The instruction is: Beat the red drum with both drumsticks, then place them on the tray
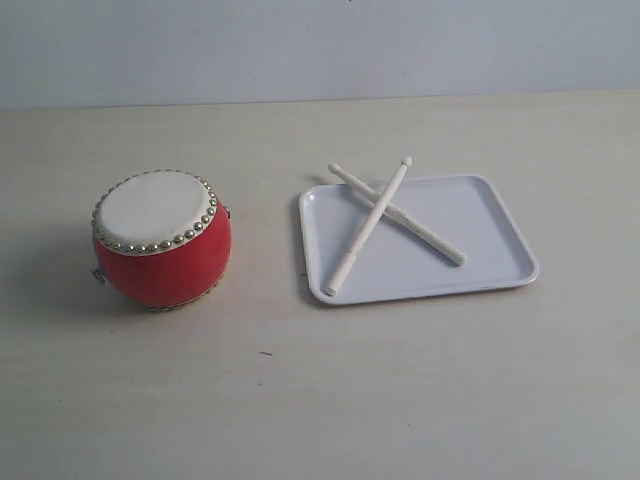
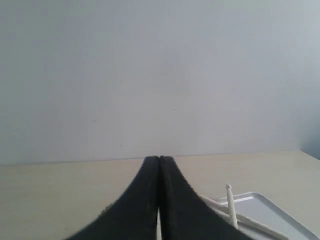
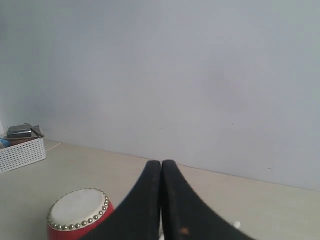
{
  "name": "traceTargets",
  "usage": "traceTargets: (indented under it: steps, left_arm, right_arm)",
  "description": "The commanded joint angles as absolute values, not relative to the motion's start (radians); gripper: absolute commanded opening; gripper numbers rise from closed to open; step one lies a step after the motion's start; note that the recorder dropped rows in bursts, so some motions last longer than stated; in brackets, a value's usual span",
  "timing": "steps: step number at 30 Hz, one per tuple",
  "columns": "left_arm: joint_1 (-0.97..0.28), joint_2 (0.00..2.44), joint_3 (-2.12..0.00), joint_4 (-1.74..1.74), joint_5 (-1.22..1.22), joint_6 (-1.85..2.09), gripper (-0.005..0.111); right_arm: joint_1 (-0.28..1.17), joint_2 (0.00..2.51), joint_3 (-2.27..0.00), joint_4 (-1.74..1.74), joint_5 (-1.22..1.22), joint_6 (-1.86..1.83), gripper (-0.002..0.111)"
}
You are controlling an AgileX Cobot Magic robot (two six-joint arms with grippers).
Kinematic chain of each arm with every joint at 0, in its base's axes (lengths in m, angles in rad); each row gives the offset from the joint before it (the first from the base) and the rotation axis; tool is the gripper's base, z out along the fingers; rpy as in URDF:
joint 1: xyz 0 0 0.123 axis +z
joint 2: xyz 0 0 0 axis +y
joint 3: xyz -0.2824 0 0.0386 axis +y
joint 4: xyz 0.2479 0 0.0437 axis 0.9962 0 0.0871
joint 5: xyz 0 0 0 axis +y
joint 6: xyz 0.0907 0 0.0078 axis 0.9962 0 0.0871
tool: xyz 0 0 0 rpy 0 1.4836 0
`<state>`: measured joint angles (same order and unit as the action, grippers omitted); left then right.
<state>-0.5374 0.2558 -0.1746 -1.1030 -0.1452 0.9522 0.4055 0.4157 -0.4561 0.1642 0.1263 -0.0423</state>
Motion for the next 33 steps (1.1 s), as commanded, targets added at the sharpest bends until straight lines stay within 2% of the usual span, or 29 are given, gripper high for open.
traceTargets:
  steps: [1,8,19,33]
  left_arm:
    - [-0.540,0.207,-0.113,-1.105,-0.161,0.921,0.000]
    - [-0.540,0.166,-0.031,-1.105,-0.161,0.906,0.000]
    - [-0.540,0.164,0.000,-1.081,-0.134,0.893,0.000]
    - [-0.540,0.164,0.000,-1.081,-0.026,0.898,0.000]
  right_arm:
    - [0.407,0.338,-0.320,0.166,0.016,-0.053,0.000]
    - [0.407,0.231,-0.139,0.166,-0.125,-0.053,0.000]
    - [0.407,0.150,0.000,0.166,-0.167,0.000,0.000]
    - [0.407,0.150,0.000,0.191,0.000,0.009,0.000]
